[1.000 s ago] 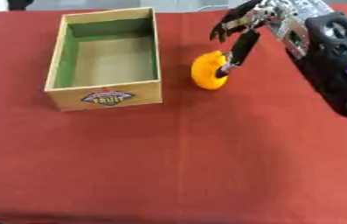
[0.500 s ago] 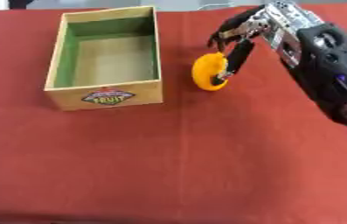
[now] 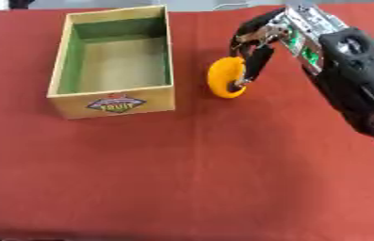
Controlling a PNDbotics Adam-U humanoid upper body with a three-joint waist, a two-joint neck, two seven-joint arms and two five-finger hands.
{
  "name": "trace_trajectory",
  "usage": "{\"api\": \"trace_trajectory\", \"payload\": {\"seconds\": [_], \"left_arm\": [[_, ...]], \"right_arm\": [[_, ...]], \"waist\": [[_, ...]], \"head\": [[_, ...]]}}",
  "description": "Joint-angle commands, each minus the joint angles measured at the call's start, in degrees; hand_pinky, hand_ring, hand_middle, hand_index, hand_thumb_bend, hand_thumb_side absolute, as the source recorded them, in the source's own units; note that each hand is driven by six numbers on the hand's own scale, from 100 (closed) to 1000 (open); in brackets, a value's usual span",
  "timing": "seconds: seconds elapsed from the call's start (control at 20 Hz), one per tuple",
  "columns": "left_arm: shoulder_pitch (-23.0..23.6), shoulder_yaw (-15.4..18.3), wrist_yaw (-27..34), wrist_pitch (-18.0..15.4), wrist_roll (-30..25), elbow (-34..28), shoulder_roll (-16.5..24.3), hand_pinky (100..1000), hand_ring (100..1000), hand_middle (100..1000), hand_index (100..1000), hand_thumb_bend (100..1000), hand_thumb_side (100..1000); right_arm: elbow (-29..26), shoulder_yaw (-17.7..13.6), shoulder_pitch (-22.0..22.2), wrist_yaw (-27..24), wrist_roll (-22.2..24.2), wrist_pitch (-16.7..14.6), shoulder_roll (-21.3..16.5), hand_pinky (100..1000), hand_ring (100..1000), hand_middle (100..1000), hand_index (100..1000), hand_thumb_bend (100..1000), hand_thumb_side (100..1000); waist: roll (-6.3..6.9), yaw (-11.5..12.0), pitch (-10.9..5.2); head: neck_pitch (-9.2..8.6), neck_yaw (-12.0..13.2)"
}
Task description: Pick up objects on the table and place them in the box.
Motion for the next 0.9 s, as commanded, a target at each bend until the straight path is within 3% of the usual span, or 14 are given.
{"api": "trace_trajectory", "payload": {"seconds": [0.05,0.1,0.3,0.55,0.9], "left_arm": [[-0.8,0.2,0.0,-0.1,-0.2,-1.1,0.9,557,561,625,759,107,864],[-0.8,0.3,0.0,-0.1,-0.2,-1.1,0.9,557,561,625,759,107,864],[-0.8,0.2,0.0,-0.1,-0.3,-1.1,0.9,556,562,625,760,106,862],[-0.8,0.2,0.0,-0.2,-0.3,-1.1,0.9,556,562,625,761,106,861],[-0.8,0.2,0.0,-0.2,-0.5,-1.1,1.0,557,563,626,761,103,860]], "right_arm": [[-1.7,-0.2,-0.9,0.1,-1.3,0.9,-1.1,724,763,464,661,368,474],[-1.9,-0.1,-0.9,-0.1,-1.7,1.2,-1.2,723,762,464,659,357,468],[-2.6,0.2,-0.7,-1.2,-2.4,2.3,-1.4,714,752,477,660,100,294],[-4.2,0.3,-0.3,-4.0,-2.5,4.5,-1.8,717,746,501,678,100,106],[-8.6,0.2,-0.2,-7.6,-3.3,8.8,-2.7,721,739,502,677,100,100]], "waist": [[0.03,-0.1,-0.92],[0.02,-0.1,-0.91],[-0.01,-0.2,-0.88],[-0.07,-0.2,-0.91],[-0.08,-0.4,-1.11]], "head": [[-0.52,0.0],[-0.53,0.0],[-0.56,0.0],[-0.59,0.1],[-0.76,0.1]]}}
